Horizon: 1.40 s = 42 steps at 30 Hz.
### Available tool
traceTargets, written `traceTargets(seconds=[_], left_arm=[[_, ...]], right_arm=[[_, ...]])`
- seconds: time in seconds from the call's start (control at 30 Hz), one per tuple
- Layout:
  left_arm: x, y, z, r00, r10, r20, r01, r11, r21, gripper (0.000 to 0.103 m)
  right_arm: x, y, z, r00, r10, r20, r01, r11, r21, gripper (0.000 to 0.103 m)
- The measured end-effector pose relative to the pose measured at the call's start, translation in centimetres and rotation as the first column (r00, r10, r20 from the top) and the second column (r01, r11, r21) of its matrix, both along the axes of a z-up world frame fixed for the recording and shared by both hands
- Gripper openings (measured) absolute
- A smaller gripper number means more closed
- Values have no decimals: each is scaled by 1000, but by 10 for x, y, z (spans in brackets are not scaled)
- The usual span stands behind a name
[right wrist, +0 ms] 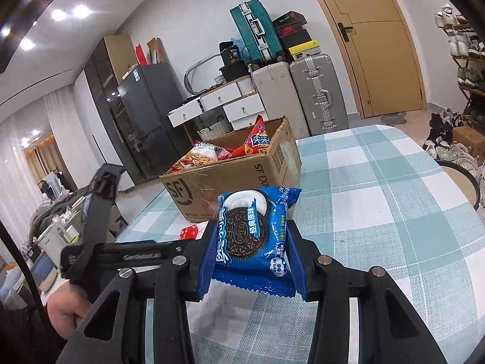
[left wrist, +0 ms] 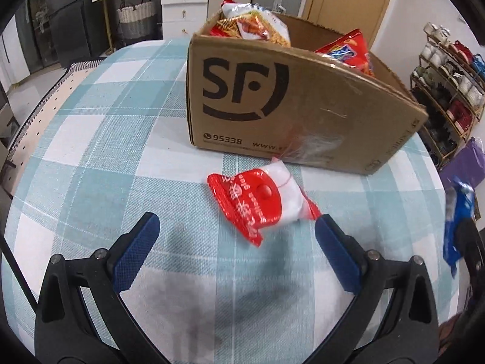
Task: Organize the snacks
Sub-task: 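Grasp the red balloon glue bag with the left gripper, then carry the red bag with the left gripper while the right carries the Oreo pack over the box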
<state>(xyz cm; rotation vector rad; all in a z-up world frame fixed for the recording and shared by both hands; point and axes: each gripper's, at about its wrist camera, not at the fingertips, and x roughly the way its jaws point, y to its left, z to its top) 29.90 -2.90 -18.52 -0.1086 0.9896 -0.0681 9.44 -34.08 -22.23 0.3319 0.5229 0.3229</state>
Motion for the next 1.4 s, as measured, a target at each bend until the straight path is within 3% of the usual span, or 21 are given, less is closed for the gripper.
traceTargets(seconds=[0.2,0.37,0.53,0.63,0.77,0.93,1.13,1.4], left_arm=[[25,-4,-8,998,42,-42,-44,997,-56,100],[38,-11,-6,998,43,-36,-44,999,-22,93],[32,-8,-1,1000,-2,7,2,1000,-27,52],[22,-2,0,999,-33,2,33,999,-40,42],[8,10,10,999,-46,27,47,998,-48,40],[-19,20,34,992,-84,90,83,996,11,40],[-59,21,50,989,-78,126,76,997,16,40],[-89,18,76,973,-118,197,114,993,35,40]], right_arm=[[4,-2,-1,1000,-5,-3,5,1000,12,43],[5,-2,-1,1000,-9,-6,9,1000,20,43],[5,-4,-2,1000,-10,-10,10,1000,27,43],[5,-4,-2,1000,-11,-9,11,1000,26,43],[5,-4,-2,1000,-12,-7,13,1000,27,43],[3,-2,-1,1000,-8,5,8,1000,17,43],[-2,3,2,999,-3,38,3,1000,-11,43],[-8,6,9,999,45,21,-45,998,34,43]])
